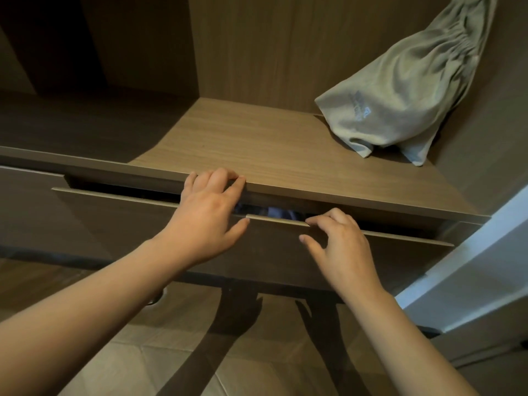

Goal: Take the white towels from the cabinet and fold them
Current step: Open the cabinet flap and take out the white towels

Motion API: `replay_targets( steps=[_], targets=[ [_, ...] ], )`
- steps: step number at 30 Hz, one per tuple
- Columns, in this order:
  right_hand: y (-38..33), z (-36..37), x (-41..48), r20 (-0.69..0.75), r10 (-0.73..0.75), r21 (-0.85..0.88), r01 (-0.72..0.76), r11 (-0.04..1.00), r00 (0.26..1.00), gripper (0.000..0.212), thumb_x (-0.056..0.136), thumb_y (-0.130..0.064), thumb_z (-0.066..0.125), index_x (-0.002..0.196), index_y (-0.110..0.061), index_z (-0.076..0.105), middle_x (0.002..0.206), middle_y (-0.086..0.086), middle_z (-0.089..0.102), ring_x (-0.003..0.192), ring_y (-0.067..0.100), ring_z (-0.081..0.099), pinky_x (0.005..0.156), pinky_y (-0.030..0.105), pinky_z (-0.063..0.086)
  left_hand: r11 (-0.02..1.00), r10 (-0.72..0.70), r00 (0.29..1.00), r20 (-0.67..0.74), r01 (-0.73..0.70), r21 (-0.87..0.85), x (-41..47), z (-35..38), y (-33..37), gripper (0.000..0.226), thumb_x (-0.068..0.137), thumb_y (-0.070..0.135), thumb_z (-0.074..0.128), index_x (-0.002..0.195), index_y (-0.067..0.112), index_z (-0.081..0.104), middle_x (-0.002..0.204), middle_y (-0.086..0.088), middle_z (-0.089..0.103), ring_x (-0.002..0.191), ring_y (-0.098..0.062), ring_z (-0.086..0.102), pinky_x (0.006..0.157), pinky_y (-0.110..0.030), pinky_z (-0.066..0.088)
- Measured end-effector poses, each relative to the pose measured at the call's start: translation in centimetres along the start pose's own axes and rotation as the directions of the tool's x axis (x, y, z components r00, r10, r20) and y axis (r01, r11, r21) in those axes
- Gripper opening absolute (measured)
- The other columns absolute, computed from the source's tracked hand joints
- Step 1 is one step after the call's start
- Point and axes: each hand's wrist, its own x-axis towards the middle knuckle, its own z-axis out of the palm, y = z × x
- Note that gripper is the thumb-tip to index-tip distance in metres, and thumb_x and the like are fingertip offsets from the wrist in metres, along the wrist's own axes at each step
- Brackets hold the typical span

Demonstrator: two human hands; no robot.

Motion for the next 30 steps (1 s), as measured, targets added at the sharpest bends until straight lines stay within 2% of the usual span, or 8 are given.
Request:
replay_targets(
  steps=[4,9,11,13,16,22,27,30],
  targets=[
    [-0.2,-0.1,-0.5,0.005,0.023,0.051,-0.023,0.998,1.0,0.026,0.088,-0.032,0.07,0.112,-0.022,0.067,0.102,-0.011,0.053,0.092,0.0,0.049,0.07,0.008,0.035,0.999,0.001,1.0,-0.015,-0.002,-0.04,0.0,-0.2,-0.3,0.066,0.09,0.048,0.053,0.147,0.018,0.038,0.137,-0.004,0.041,0.129,-0.023,0.037,0.115,-0.047,0.024],
    [0.0,-0.5,-1.3,0.074,0.003,0.035,-0.006,0.999,0.997,0.018,0.092,-0.03,0.066,0.108,-0.028,0.06,0.099,-0.013,0.061,0.088,0.0,0.052,0.07,0.013,0.04,0.996,0.005,1.0,-0.018,-0.006,-0.091,-0.3,-0.1,0.0,0.066,0.091,0.045,0.054,0.148,0.016,0.037,0.144,-0.005,0.039,0.133,-0.023,0.034,0.115,-0.04,0.025],
    [0.2,-0.6,-1.6,0.079,-0.001,0.061,-0.003,0.998,0.997,0.011,0.092,-0.029,0.066,0.102,-0.029,0.061,0.093,-0.015,0.06,0.085,0.001,0.054,0.066,0.01,0.037,0.983,-0.002,0.999,-0.037,-0.005,-0.184,-1.4,-0.2,0.2,0.063,0.09,0.039,0.058,0.145,0.014,0.041,0.144,-0.005,0.041,0.134,-0.021,0.035,0.11,-0.032,0.028],
    [0.4,-0.7,-2.2,0.097,-0.013,0.089,0.005,0.996,0.995,0.008,0.09,-0.029,0.068,0.097,-0.03,0.063,0.09,-0.016,0.061,0.081,-0.001,0.054,0.064,0.009,0.035,0.967,-0.012,0.999,-0.03,0.004,-0.253,-2.9,0.1,0.0,0.054,0.088,0.039,0.057,0.137,0.016,0.051,0.133,-0.003,0.05,0.124,-0.017,0.045,0.099,-0.027,0.036],
    [0.8,-0.6,-3.5,0.104,-0.047,0.132,0.033,0.991,0.993,0.01,0.089,-0.027,0.069,0.099,-0.029,0.067,0.093,-0.015,0.064,0.084,-0.002,0.056,0.068,0.009,0.036,0.97,-0.007,0.996,0.084,0.027,-0.243,-4.9,1.0,-0.8,0.054,0.084,0.052,0.05,0.126,0.02,0.061,0.118,0.002,0.061,0.104,-0.012,0.059,0.085,-0.026,0.049],
    [1.3,-0.2,-5.9,0.172,-0.083,0.113,0.064,0.992,0.982,0.034,0.09,-0.028,0.067,0.124,-0.026,0.067,0.099,-0.017,0.059,0.092,0.001,0.055,0.077,0.013,0.045,0.961,-0.009,0.981,0.195,0.063,-0.269,-6.7,2.1,-1.7,0.053,0.076,0.061,0.056,0.112,0.023,0.07,0.101,0.006,0.068,0.091,-0.011,0.062,0.077,-0.032,0.054],
    [2.0,0.1,-8.6,0.225,-0.151,0.164,0.116,0.98,0.963,0.036,0.085,-0.03,0.07,0.121,-0.031,0.068,0.097,-0.022,0.058,0.094,-0.001,0.055,0.078,0.022,0.051,0.962,0.109,0.928,0.357,-0.008,-0.273,-8.0,3.4,-2.0,0.055,0.074,0.064,0.057,0.122,0.038,0.062,0.113,0.015,0.066,0.095,-0.003,0.058,0.078,-0.028,0.052],
    [2.4,0.5,-9.8,0.261,-0.182,0.136,0.15,0.979,0.948,0.034,0.082,-0.034,0.072,0.117,-0.035,0.069,0.097,-0.025,0.056,0.094,-0.003,0.055,0.078,0.018,0.05,0.967,0.171,0.864,0.474,-0.054,-0.251,-8.8,4.2,-1.9,0.082,0.066,0.085,0.04,0.135,0.041,0.049,0.127,0.02,0.058,0.11,-0.002,0.054,0.09,-0.027,0.049]
  ],
)
